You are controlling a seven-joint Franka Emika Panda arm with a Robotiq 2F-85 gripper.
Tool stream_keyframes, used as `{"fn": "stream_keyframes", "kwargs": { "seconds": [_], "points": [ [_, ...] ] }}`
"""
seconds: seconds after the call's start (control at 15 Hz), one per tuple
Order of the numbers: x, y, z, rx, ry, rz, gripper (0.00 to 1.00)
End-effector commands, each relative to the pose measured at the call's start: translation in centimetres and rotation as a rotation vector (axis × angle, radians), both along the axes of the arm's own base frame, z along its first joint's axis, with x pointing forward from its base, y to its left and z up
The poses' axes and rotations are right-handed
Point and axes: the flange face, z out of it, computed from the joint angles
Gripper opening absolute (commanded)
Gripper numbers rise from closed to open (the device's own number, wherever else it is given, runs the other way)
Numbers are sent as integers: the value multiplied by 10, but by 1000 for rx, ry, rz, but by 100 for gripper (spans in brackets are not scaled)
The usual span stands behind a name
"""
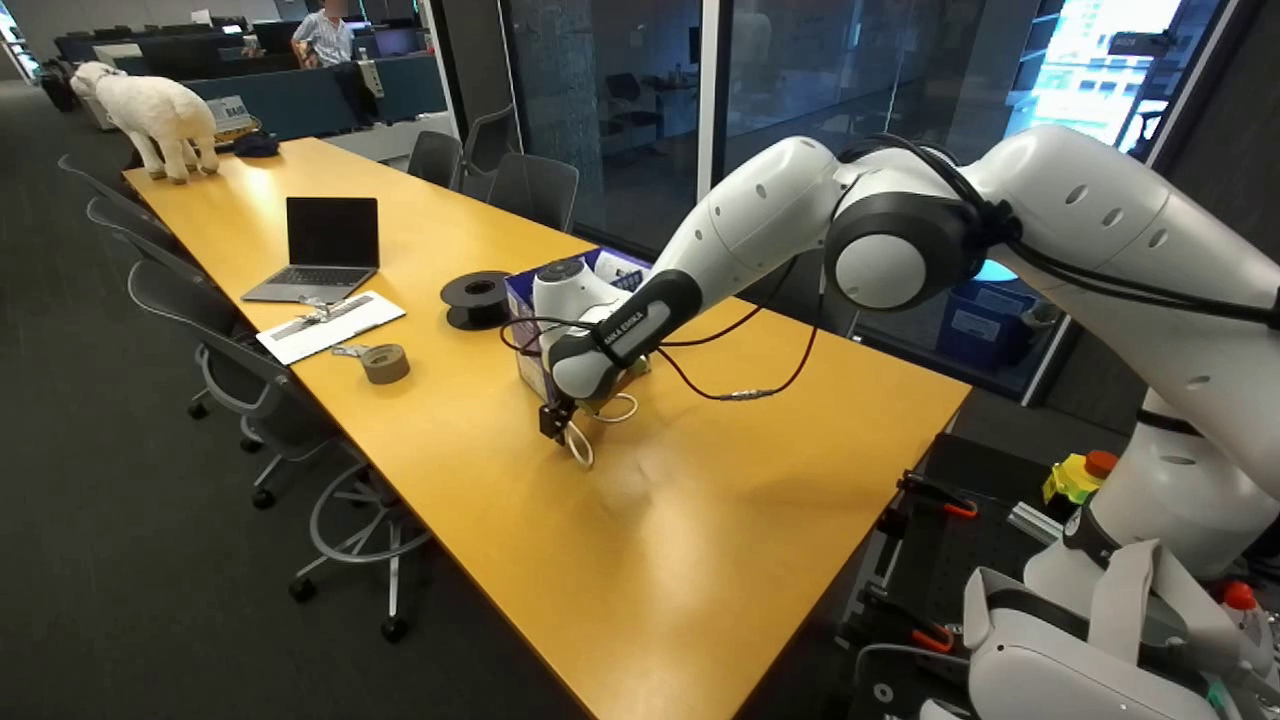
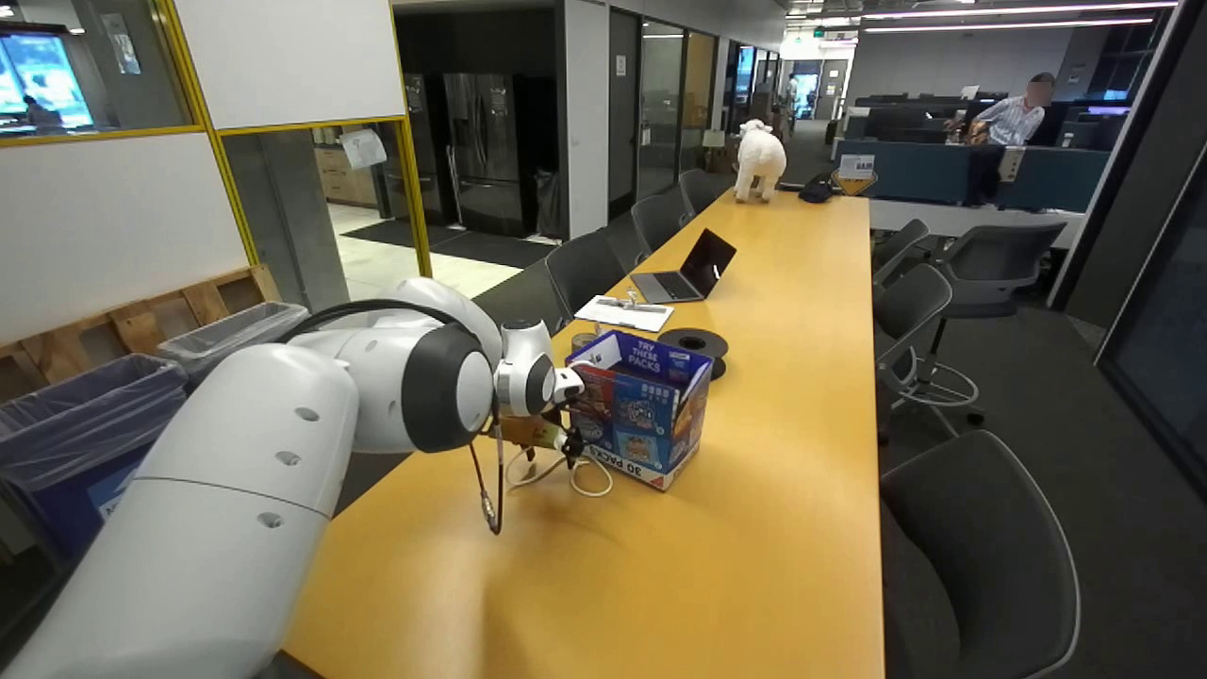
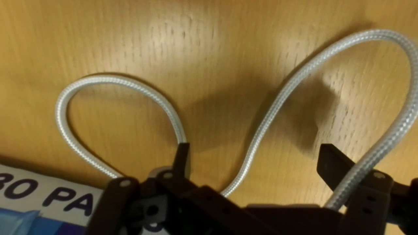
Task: Pick up the ropes from the table and put them in the box
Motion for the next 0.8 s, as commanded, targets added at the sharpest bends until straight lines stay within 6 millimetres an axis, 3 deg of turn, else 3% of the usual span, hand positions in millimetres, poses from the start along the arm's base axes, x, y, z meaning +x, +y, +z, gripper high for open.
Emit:
{"fn": "stream_keyframes", "kwargs": {
  "seconds": [0.0,0.73],
  "points": [
    [6,6,11,-38,11,-12,100],
    [20,-48,22,96,120,-112,100]
  ]
}}
